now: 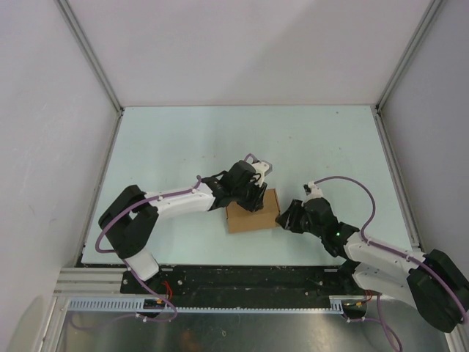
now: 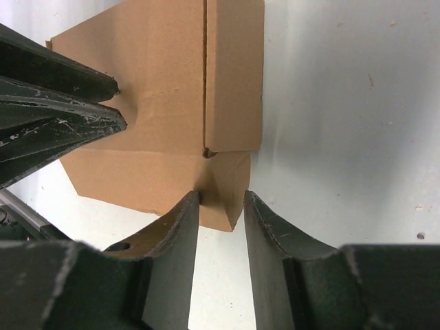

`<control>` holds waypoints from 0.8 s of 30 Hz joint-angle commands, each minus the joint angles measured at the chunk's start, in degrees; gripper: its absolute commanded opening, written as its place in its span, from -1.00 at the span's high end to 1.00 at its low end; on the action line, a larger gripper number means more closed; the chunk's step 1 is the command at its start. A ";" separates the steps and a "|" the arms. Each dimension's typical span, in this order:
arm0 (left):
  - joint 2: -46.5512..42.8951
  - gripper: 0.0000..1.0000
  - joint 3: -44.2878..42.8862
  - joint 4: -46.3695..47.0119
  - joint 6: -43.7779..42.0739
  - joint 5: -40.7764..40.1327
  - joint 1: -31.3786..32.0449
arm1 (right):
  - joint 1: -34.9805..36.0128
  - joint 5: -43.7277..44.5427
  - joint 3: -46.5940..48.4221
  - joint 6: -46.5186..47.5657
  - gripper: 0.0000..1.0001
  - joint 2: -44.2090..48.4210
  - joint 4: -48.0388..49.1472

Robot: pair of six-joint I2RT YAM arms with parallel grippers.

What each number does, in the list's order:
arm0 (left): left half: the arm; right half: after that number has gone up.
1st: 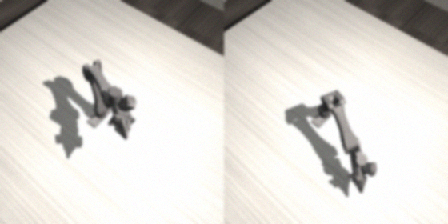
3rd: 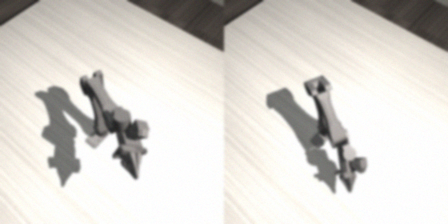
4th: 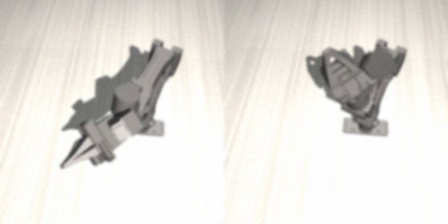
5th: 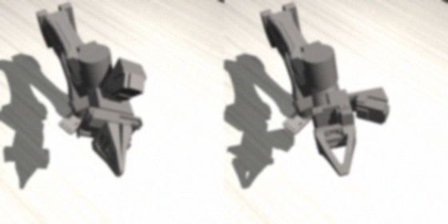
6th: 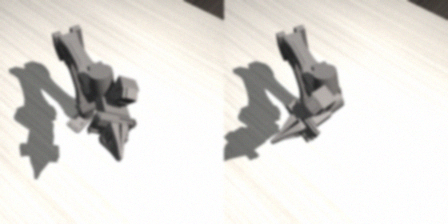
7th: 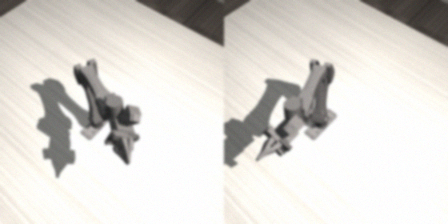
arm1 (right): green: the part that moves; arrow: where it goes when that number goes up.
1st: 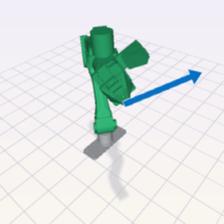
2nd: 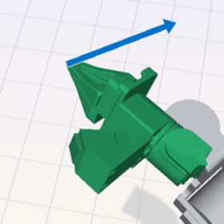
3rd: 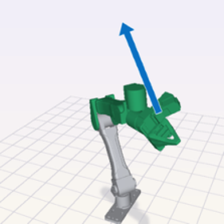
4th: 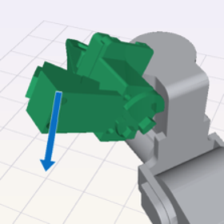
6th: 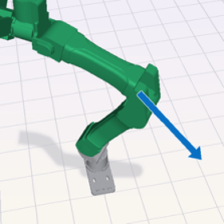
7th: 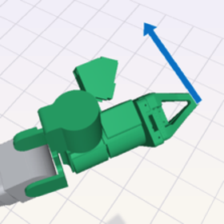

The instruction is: Fold the paper box

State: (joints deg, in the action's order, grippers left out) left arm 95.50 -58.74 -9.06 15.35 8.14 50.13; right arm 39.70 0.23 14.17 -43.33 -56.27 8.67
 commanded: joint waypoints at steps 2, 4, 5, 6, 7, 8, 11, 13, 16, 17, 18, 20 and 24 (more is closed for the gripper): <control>0.30 0.28 -2.26 0.71 -1.56 0.73 0.23 | -0.94 -2.33 1.21 0.62 0.28 0.02 4.78; 0.21 0.28 -2.26 0.80 -1.56 0.65 0.14 | -1.12 -2.95 0.94 0.18 0.30 0.28 5.22; 0.21 0.28 -2.26 0.71 -1.56 0.73 0.14 | -1.29 -3.65 0.59 0.09 0.31 0.28 5.74; 0.21 0.28 -2.26 0.71 -1.56 0.82 0.14 | -1.64 -4.01 0.50 -0.08 0.32 0.37 6.10; 0.30 0.28 -2.34 0.71 -1.56 0.82 0.14 | -1.73 -4.36 0.24 -0.35 0.33 0.37 6.80; 0.38 0.28 -2.34 0.71 -1.47 0.91 0.14 | -2.08 -5.06 -0.11 -0.52 0.35 0.46 7.15; 0.38 0.28 -2.34 0.71 -1.47 1.00 0.15 | -2.61 -5.94 -0.55 -0.96 0.38 0.20 8.29; 0.56 0.28 -2.43 0.71 -1.47 0.91 0.14 | -2.96 -6.20 -0.99 -1.05 0.42 0.02 8.82; 0.73 0.28 -2.43 0.71 -1.47 1.09 0.14 | -3.40 -6.56 -1.43 -1.05 0.47 -0.15 9.61; 0.74 0.28 -2.43 0.71 -1.38 1.17 0.14 | -3.49 -6.56 -1.52 -0.88 0.48 -0.33 9.79; 0.74 0.28 -2.43 0.71 -1.38 1.09 0.14 | -3.58 -6.64 -1.52 -0.79 0.48 -0.50 9.88; 0.82 0.28 -2.52 0.71 -1.29 1.17 0.14 | -3.75 -6.82 -1.69 -0.70 0.49 -1.12 10.23; 1.00 0.28 -2.52 0.71 -1.20 1.44 0.14 | -4.02 -7.08 -2.22 -0.88 0.52 -2.00 11.46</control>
State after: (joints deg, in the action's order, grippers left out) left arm 95.72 -59.00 -9.10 15.38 8.25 50.13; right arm 36.03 -5.98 12.67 -44.12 -57.47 15.97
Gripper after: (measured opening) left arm 0.362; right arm 0.249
